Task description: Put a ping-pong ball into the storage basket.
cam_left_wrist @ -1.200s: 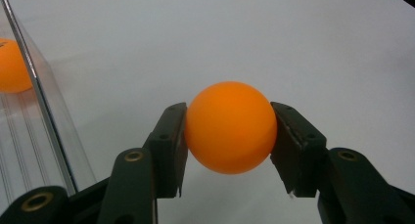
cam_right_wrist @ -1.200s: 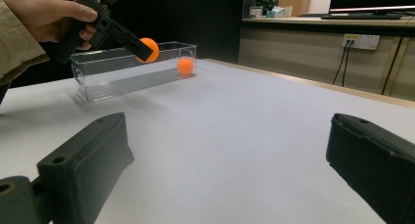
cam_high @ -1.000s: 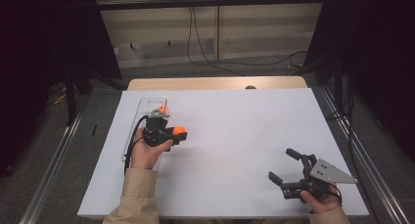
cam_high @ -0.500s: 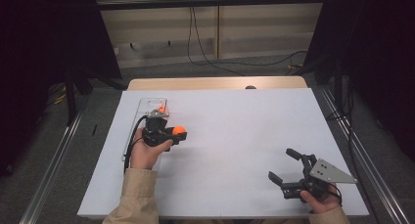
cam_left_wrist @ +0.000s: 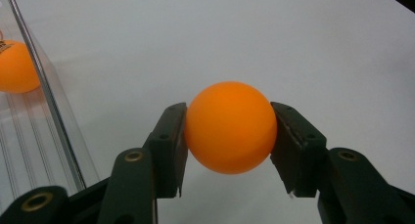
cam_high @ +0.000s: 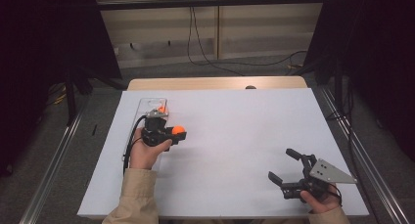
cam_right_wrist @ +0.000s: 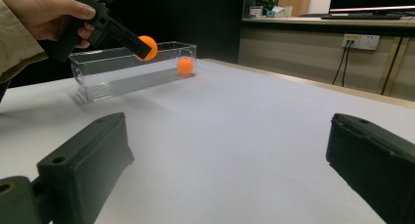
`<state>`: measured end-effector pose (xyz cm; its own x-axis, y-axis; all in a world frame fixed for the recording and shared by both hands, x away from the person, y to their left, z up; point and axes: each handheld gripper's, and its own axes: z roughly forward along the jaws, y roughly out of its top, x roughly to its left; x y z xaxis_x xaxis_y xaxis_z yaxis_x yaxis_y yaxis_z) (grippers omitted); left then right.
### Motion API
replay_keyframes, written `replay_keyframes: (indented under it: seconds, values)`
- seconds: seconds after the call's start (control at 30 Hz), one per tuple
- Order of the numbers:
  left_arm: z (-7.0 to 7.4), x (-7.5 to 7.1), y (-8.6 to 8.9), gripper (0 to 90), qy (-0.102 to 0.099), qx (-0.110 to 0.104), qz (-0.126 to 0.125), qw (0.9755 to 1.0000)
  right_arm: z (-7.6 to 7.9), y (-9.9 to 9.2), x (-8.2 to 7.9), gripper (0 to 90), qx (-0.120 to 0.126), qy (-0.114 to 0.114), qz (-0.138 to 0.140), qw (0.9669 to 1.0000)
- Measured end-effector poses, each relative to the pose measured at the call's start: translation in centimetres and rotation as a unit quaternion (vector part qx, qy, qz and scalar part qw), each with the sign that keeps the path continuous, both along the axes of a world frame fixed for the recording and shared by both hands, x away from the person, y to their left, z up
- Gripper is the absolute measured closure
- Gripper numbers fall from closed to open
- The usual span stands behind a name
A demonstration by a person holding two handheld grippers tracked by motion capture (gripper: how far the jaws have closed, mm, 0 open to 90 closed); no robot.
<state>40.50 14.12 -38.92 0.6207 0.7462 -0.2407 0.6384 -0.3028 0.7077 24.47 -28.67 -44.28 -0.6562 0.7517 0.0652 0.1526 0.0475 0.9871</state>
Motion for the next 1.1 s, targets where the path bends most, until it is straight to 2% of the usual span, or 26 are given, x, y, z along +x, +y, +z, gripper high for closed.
replay_keyframes:
  seconds: [0.2, 1.1]
  values:
    - [0.07, 0.05, 0.22, 50.9, -0.001, 0.007, -0.004, 1.0, 0.0, -0.02, 0.03, 1.7, -0.001, 0.0, 0.001, 1.0]
    - [0.3, -0.01, 0.74, 50.9, -0.003, 0.005, 0.004, 1.0, -0.02, 0.0, 0.02, 1.7, -0.003, 0.001, 0.0, 1.0]
